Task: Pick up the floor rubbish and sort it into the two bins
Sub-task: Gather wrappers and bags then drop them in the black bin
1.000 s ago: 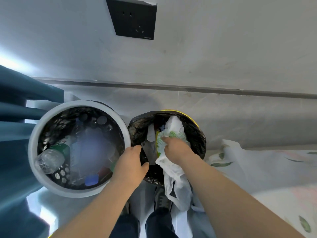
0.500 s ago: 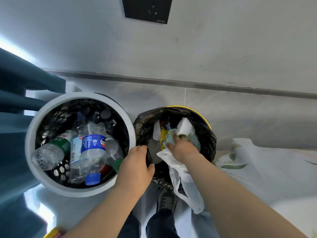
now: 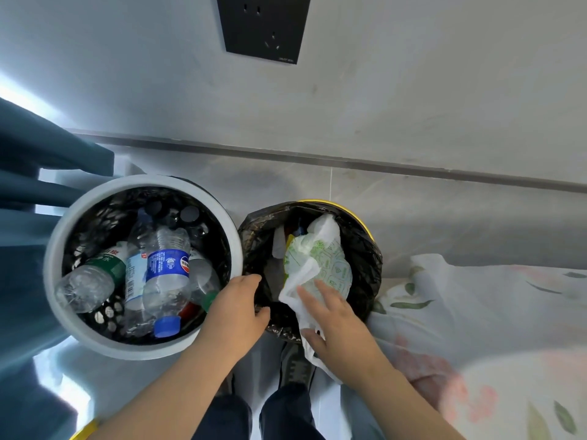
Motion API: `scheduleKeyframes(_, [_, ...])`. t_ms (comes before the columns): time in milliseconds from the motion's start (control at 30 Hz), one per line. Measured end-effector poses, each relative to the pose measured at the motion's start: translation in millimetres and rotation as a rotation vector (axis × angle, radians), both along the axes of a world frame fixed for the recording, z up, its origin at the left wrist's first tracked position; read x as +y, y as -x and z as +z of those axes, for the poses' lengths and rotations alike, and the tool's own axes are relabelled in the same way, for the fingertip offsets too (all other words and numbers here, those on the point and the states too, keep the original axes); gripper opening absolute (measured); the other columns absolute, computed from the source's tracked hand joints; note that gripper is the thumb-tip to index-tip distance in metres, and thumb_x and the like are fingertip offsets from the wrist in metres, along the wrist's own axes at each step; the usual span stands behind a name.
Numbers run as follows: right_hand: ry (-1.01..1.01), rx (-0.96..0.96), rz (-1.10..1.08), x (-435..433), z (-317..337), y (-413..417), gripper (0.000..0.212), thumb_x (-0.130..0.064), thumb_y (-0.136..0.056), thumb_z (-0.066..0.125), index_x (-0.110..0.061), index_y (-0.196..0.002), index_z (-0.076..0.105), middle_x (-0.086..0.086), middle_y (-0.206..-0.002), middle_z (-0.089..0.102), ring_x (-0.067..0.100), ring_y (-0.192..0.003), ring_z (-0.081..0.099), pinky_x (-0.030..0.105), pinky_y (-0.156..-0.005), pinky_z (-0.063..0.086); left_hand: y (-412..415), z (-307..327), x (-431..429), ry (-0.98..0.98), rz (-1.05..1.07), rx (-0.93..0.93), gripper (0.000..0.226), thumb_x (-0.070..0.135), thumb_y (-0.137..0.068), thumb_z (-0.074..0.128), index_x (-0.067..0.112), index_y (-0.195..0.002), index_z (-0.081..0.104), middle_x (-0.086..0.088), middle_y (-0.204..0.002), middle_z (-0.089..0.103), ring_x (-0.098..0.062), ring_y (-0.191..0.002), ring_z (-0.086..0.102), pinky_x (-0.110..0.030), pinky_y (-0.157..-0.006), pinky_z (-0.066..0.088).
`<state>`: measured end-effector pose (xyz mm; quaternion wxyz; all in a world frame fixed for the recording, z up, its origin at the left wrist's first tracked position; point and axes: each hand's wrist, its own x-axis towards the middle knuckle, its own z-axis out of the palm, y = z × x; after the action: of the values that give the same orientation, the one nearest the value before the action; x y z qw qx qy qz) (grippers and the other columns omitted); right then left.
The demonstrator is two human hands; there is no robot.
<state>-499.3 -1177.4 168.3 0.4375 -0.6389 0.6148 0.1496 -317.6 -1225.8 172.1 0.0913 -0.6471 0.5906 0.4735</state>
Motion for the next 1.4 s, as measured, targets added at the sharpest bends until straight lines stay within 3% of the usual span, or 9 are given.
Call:
scheduleKeyframes(167, [-0.118,0.136,0.129,-15.0,-56.2,-16.1,0.054,-0.034,-0.1,0.038,-0.028,-0.15,0.018,0.008,-0.16,0.008,0.03,-0.147,0.008,0.051,-0.115,0.023,-0.9,-2.6,-0.7,0.014,0.008,0.006,0.046,0.019,-0.089,0.059,0.016,-0.133,0.047,-0.005,-0.123,0.053,-0.019,-0.111,0.054,-0.025,-0.091,0.043])
scheduleKeyframes(400, [-0.283,0.211,0.118,-48.6,-81.9,-25.2,0.052,-0.033,-0.101,0.039,-0.029,-0.151,0.022,0.007,-0.161,0.006,0.033,-0.145,0.013,0.051,-0.112,0.028,-1.5,-1.5,-0.6,0.004,0.004,0.023,0.04,0.018,-0.088,0.058,0.015,-0.128,0.05,-0.004,-0.123,0.053,-0.019,-0.11,0.054,-0.026,-0.092,0.043])
scheduleKeyframes(467, [-0.28,0.175,0.092,-51.0,-71.6,-25.7,0.054,-0.038,-0.098,0.044,-0.027,-0.149,0.027,0.008,-0.158,0.017,0.033,-0.142,0.022,0.05,-0.11,0.032,-2.0,2.5,0.2,-0.013,-0.005,0.054,0.041,0.019,-0.089,0.058,0.016,-0.129,0.049,-0.003,-0.125,0.052,-0.017,-0.112,0.053,-0.023,-0.092,0.042])
scheduleKeyframes(567, [-0.206,0.146,0.095,-46.7,-40.6,-22.2,0.052,-0.041,-0.096,0.047,-0.023,-0.144,0.035,0.009,-0.143,0.038,0.03,-0.132,0.035,0.044,-0.106,0.038,-6.5,17.8,0.9,-0.026,-0.013,0.076,0.044,0.021,-0.09,0.058,0.018,-0.132,0.047,-0.002,-0.128,0.05,-0.016,-0.115,0.051,-0.022,-0.093,0.04])
scheduleKeyframes(800, [-0.111,0.197,0.08,-29.0,54.7,-23.4,0.056,-0.043,-0.099,0.04,-0.018,-0.148,0.028,0.007,-0.149,0.033,0.026,-0.136,0.031,0.039,-0.108,0.037,-31.6,82.5,6.7,-0.049,0.011,0.023,0.044,0.022,-0.089,0.057,0.017,-0.131,0.047,-0.003,-0.125,0.05,-0.018,-0.112,0.052,-0.022,-0.086,0.039])
scheduleKeyframes(1033, [0.033,0.169,0.084,-36.7,171.0,-46.9,0.044,-0.037,-0.099,0.041,-0.016,-0.138,0.041,0.004,-0.137,0.044,0.026,-0.126,0.041,0.035,-0.101,0.04,-54.9,183.2,10.6,0.006,-0.001,-0.015,0.038,0.024,-0.087,0.059,0.017,-0.124,0.051,-0.002,-0.118,0.055,-0.02,-0.106,0.055,-0.031,-0.089,0.047])
scheduleKeyframes(1267, [0.154,0.109,0.14,-45.5,298.7,-83.2,0.041,-0.035,-0.097,0.044,-0.017,-0.133,0.045,0.002,-0.135,0.047,0.023,-0.125,0.043,0.035,-0.099,0.04,-89.0,305.5,22.6,0.093,0.079,-0.004,0.042,0.024,-0.088,0.059,0.015,-0.128,0.051,-0.004,-0.127,0.053,-0.022,-0.114,0.054,-0.033,-0.096,0.045])
scheduleKeyframes(1400, [0.224,0.053,0.24,-48.6,357.1,-103.3,0.04,-0.034,-0.095,0.048,-0.017,-0.131,0.047,0.002,-0.133,0.049,0.022,-0.123,0.044,0.033,-0.097,0.039,-108.7,359.7,37.8,0.154,0.172,-0.012,0.046,0.024,-0.085,0.059,0.022,-0.13,0.05,-0.001,-0.126,0.052,-0.021,-0.111,0.055,-0.026,-0.09,0.045])
